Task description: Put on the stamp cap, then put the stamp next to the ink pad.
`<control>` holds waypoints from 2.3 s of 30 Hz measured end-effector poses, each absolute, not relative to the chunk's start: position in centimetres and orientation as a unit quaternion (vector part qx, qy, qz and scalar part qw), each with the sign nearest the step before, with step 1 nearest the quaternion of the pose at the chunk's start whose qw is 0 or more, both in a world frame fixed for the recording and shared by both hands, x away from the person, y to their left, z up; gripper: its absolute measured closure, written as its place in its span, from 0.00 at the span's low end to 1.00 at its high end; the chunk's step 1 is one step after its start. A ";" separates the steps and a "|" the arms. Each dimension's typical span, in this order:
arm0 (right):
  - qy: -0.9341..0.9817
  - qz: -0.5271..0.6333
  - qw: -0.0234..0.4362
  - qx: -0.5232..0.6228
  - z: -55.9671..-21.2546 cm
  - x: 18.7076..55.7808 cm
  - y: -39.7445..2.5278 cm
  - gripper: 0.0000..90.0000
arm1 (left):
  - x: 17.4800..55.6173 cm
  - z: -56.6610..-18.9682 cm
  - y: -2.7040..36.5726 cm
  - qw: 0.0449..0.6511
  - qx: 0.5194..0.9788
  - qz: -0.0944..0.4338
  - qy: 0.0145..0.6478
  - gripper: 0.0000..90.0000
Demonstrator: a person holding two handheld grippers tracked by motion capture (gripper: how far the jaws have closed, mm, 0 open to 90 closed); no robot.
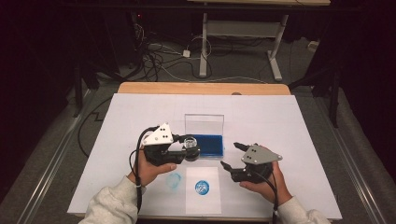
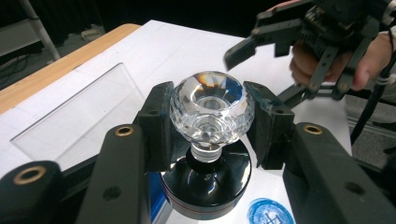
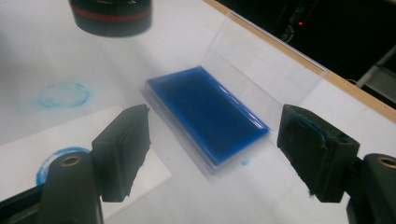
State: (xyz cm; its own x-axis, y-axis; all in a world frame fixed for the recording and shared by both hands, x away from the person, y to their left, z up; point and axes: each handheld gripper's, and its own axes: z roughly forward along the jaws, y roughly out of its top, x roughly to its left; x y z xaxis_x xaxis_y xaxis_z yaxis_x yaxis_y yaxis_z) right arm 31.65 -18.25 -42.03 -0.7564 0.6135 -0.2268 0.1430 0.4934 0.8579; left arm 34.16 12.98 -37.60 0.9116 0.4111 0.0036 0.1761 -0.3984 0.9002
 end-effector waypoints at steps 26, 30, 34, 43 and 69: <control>0.789 0.432 0.317 0.302 -43.0 29.2 -25.5 0.28 | 35.0 -36.5 16.4 0.504 0.819 0.171 0.216 0.61; 0.788 0.429 0.316 0.308 -43.2 28.9 -26.0 0.28 | 35.0 -36.3 16.8 0.502 0.817 0.179 0.220 0.61; 0.787 0.428 0.316 0.312 -43.4 28.8 -26.5 0.28 | 35.1 -36.1 17.1 0.501 0.816 0.182 0.223 0.61; 0.787 0.427 0.317 0.313 -43.4 28.7 -26.6 0.28 | 35.5 -36.4 17.2 0.493 0.819 0.184 0.230 0.61; 0.802 0.407 0.306 0.312 -44.1 28.8 -26.4 0.29 | 39.4 -38.6 16.1 0.433 0.848 0.169 0.254 0.61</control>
State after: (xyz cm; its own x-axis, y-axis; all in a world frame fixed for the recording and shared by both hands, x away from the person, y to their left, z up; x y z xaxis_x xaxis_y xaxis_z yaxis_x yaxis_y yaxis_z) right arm 28.79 -26.39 -44.11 -0.6181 0.7497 -0.2364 0.2518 0.4737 0.8439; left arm 39.40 16.08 -38.62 0.8141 0.5770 0.0665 0.2848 -0.4964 0.8201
